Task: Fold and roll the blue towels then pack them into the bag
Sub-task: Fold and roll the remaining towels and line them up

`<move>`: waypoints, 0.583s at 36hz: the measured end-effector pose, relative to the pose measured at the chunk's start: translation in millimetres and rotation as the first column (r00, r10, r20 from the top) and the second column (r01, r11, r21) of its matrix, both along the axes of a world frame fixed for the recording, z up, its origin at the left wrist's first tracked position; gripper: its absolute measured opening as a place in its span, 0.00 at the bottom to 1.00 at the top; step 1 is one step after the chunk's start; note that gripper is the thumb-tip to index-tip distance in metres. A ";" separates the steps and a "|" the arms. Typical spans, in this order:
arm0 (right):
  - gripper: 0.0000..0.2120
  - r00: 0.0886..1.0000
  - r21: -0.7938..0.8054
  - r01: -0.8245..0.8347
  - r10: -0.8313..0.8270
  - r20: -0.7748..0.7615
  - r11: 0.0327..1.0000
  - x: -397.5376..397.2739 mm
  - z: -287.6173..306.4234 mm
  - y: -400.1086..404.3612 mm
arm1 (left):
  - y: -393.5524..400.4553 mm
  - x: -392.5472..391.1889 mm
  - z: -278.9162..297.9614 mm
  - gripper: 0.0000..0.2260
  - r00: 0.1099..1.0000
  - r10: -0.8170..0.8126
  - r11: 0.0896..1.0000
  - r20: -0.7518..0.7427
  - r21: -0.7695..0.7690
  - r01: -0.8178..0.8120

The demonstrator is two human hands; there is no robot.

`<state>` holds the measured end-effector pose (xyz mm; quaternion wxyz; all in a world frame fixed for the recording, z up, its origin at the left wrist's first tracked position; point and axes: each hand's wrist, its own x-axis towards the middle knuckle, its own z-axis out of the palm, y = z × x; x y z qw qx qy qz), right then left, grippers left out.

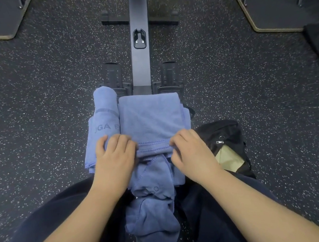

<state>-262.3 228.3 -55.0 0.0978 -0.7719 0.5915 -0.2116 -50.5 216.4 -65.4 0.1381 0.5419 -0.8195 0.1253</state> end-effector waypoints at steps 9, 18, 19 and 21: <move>0.16 0.993 -0.042 0.020 -0.025 -0.115 0.999 1.9 -3.4 -0.1 | -0.2 -1.9 2.5 0.07 0.997 -0.002 1.000 -0.072 -0.030 0.000; 0.11 0.998 -0.126 -0.010 0.002 -0.064 0.992 -1.1 -8.4 -3.0 | -2.1 2.1 3.7 0.04 0.999 -0.009 0.998 -0.047 -0.058 0.006; 0.11 0.998 -0.121 -0.016 0.009 -0.058 0.993 -1.7 -8.7 -3.8 | -2.4 2.0 4.0 0.04 0.999 -0.006 0.998 -0.051 -0.055 0.003; 0.08 0.999 -0.105 -0.002 -0.001 -0.033 0.994 -2.7 -10.1 -5.0 | -2.4 2.1 4.9 0.05 0.998 0.002 0.999 -0.064 -0.049 -0.005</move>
